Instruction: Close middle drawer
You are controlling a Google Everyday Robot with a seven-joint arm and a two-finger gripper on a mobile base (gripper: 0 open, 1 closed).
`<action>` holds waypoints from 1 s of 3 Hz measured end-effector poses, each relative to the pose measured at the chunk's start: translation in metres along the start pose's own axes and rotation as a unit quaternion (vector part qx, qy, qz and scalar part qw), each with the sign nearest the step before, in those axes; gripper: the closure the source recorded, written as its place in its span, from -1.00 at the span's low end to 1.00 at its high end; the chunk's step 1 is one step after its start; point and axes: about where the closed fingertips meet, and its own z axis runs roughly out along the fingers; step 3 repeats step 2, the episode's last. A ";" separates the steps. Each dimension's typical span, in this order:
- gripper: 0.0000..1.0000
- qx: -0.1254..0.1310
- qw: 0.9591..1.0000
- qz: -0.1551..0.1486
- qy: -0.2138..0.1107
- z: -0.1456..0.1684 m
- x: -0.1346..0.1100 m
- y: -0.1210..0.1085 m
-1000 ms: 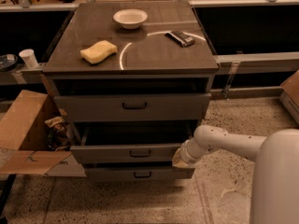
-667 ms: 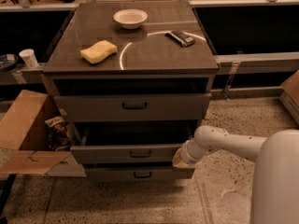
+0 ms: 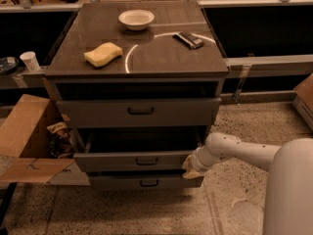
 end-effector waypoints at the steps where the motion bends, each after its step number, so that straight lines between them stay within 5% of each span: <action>1: -1.00 0.001 1.000 -0.004 -0.004 0.003 0.001 -0.018; 3: -1.00 -0.002 1.000 -0.004 -0.006 0.004 -0.002 -0.026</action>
Offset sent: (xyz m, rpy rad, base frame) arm 0.0299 -0.0025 0.0041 0.0060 -0.0153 0.0083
